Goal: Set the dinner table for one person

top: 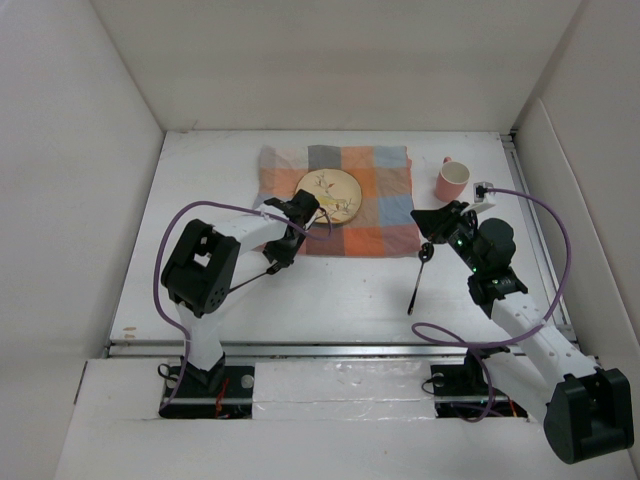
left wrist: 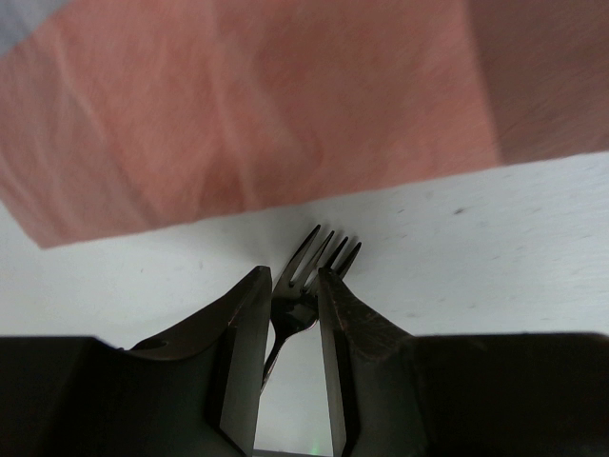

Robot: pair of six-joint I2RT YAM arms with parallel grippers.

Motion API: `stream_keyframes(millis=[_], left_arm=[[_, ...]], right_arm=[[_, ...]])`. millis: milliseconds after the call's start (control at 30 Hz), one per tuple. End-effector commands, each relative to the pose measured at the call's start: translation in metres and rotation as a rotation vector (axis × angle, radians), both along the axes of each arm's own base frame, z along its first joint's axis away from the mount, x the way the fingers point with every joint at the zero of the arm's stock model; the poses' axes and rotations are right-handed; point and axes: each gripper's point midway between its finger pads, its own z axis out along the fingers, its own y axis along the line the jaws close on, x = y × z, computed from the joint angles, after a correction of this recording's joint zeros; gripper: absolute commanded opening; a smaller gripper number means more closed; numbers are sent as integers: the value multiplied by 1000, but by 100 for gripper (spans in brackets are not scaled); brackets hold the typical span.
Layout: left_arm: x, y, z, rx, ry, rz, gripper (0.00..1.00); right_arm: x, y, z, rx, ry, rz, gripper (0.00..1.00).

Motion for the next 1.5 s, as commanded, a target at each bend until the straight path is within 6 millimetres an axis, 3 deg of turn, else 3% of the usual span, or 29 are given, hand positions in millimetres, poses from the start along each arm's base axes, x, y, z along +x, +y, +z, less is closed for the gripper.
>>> stream_keyframes(millis=[0,167,233,433,533,600,700,900,1000,1267,1333,1467], left_arm=[[-10,-50,-26,-153,97,-31,25],[6,-100,10,-241,36,-107,25],[3,-112,22,-289,39,-127,25],[7,-102,60,-302,-75,-110,32],[0,-90,62,-330,-90,-94,34],[-9,-74,48,-294,-70,-71,34],[-16,-72,30,-297,-54,-122,35],[-4,-99,22,-332,-49,-258,36],[1,-99,21,-315,-62,-283,36],[-3,-79,-21,-188,8,-292,36],[-9,-77,-28,-184,44,-297,32],[-26,-77,-34,-188,112,-312,13]], right_arm=[[1,-1,20,6,-73,2,23],[0,-1,22,3,-81,6,23],[0,-1,23,1,-86,5,23],[-1,0,24,-2,-91,12,23],[-1,3,24,-5,-91,21,23],[-3,6,24,-5,-89,31,23],[-4,8,26,-6,-95,36,23],[-3,12,26,-19,-94,38,23],[-4,13,27,-21,-95,36,23],[-4,15,26,-29,-95,41,23],[-4,15,27,-30,-97,39,23],[-5,14,29,-29,-100,33,23]])
